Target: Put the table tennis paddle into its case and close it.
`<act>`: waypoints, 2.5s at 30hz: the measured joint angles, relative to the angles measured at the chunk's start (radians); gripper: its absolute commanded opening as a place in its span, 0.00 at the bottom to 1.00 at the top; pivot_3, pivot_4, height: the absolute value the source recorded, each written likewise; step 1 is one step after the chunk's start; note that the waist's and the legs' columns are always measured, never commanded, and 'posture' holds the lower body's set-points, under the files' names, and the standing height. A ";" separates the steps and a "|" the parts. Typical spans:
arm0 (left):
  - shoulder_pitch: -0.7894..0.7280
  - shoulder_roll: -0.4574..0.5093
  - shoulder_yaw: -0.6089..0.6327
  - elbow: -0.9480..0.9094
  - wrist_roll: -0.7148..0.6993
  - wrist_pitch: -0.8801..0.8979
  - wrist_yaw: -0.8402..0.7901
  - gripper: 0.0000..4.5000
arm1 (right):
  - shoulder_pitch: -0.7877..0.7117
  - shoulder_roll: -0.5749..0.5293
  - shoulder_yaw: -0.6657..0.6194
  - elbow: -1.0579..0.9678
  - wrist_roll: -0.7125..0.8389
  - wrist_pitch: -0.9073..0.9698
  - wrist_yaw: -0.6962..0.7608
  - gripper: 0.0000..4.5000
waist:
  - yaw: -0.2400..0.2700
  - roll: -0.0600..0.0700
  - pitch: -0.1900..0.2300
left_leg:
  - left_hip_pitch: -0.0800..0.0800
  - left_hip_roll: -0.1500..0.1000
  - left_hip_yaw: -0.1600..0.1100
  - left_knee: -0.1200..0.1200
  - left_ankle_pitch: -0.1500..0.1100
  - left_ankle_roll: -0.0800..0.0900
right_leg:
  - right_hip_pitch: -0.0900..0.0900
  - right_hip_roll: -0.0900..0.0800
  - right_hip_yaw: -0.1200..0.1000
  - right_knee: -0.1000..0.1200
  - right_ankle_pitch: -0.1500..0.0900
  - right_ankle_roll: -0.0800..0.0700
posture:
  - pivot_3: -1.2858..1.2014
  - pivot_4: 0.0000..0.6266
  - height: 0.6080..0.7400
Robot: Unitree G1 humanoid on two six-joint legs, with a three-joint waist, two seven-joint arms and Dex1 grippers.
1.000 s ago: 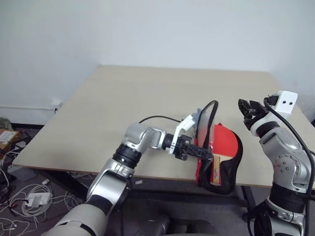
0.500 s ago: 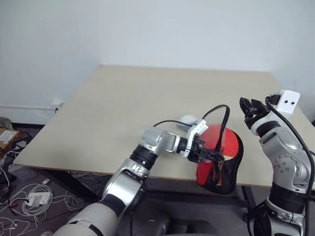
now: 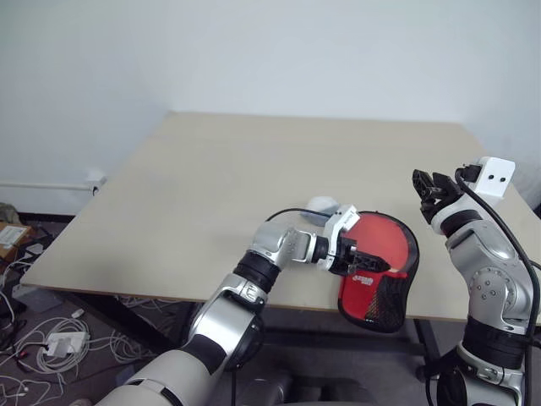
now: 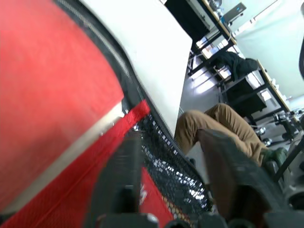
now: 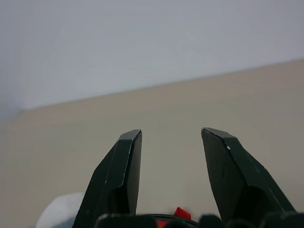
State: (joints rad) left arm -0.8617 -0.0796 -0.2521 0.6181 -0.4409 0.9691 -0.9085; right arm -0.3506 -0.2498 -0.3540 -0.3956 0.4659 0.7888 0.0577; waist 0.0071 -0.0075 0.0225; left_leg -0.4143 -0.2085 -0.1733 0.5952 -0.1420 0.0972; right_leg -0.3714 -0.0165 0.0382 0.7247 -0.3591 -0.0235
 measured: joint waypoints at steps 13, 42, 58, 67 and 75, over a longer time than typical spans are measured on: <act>0.001 0.329 -0.037 -0.151 0.072 -0.213 -0.225 0.79 | 0.138 -0.058 0.178 0.000 -0.042 0.086 0.039 0.48 | -0.001 0.001 0.000 | 0.001 0.000 0.000 -0.002 0.001 -0.001 | -0.001 0.000 0.000 0.000 0.000 -0.001 | 0.52 0.00 1.00; -0.093 0.148 0.006 0.202 0.226 -0.050 -0.154 0.80 | 0.019 0.034 -0.035 0.000 -0.026 0.101 -0.034 1.00 | 0.006 -0.002 0.001 | 0.000 0.000 -0.001 0.000 0.000 0.000 | -0.001 0.001 0.000 0.000 0.001 0.001 | 0.52 0.00 1.00; -0.129 -0.008 0.243 0.339 0.156 0.069 0.100 0.61 | 0.047 0.039 -0.048 0.015 -0.044 0.080 -0.079 1.00 | 0.007 -0.002 0.001 | 0.000 0.000 0.000 0.003 0.000 0.000 | 0.001 0.000 0.000 0.001 0.002 0.003 | 0.52 0.00 1.00; -0.127 -0.041 0.360 0.342 0.078 0.128 0.156 0.01 | 0.047 0.034 -0.061 0.039 -0.056 0.060 -0.099 1.00 | 0.007 -0.002 0.001 | 0.000 0.000 0.000 0.002 0.000 0.000 | 0.000 0.000 0.000 0.001 0.002 0.003 | 0.52 0.00 1.00; -0.127 -0.027 0.422 0.343 0.050 0.203 0.260 0.01 | 0.047 0.034 -0.058 0.044 -0.066 0.056 -0.104 1.00 | 0.005 -0.002 0.001 | 0.000 0.000 0.000 0.002 0.000 -0.001 | 0.000 0.000 0.000 0.002 0.002 0.003 | 0.52 0.00 1.00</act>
State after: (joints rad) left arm -0.9892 -0.1062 0.1702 0.9607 -0.3907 1.1718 -0.6489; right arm -0.3031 -0.2154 -0.4122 -0.3521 0.3994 0.8452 -0.0460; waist 0.0124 -0.0093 0.0236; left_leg -0.4146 -0.2088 -0.1731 0.5973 -0.1416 0.0966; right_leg -0.3715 -0.0163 0.0382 0.7264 -0.3571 -0.0207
